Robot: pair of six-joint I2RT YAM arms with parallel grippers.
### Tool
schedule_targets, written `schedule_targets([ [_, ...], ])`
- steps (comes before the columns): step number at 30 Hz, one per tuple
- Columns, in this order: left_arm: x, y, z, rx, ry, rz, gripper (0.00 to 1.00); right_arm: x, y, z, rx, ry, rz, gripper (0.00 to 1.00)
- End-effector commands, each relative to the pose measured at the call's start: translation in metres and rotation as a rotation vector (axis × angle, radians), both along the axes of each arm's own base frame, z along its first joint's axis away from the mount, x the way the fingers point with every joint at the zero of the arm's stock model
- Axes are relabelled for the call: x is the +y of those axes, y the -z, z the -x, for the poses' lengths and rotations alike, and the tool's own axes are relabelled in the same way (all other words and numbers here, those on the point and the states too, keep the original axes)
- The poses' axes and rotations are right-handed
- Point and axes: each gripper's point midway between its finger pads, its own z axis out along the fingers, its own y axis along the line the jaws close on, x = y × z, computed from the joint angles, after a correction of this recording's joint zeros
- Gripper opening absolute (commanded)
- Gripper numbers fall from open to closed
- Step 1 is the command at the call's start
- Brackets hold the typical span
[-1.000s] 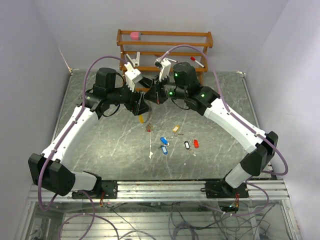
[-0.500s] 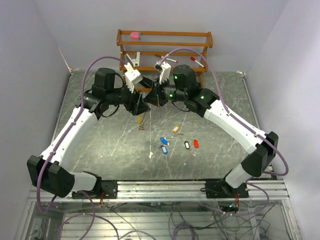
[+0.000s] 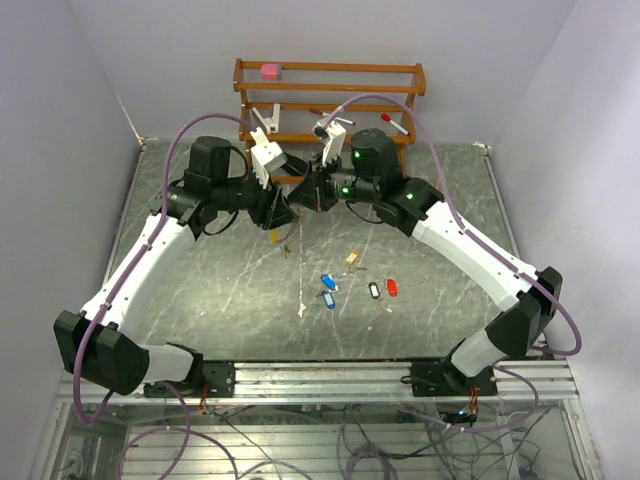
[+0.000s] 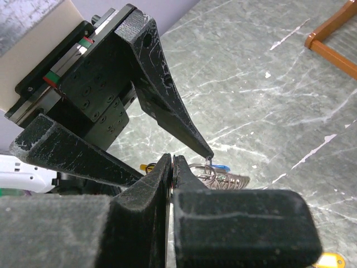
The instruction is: Put the keys on the keyring
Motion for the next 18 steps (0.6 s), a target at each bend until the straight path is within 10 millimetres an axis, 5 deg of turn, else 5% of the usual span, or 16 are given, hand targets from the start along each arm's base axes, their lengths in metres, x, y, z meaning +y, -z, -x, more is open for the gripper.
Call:
schedule_targets([
  [1, 0.000, -0.021, 0.009, -0.054, 0.044, 0.016, 0.57, -0.003, -0.022, 0.009, -0.041, -0.018, -0.051, 0.00],
  [18, -0.003, -0.037, 0.017, -0.052, 0.120, 0.084, 0.47, -0.005, -0.028, 0.017, -0.045, -0.040, -0.074, 0.00],
])
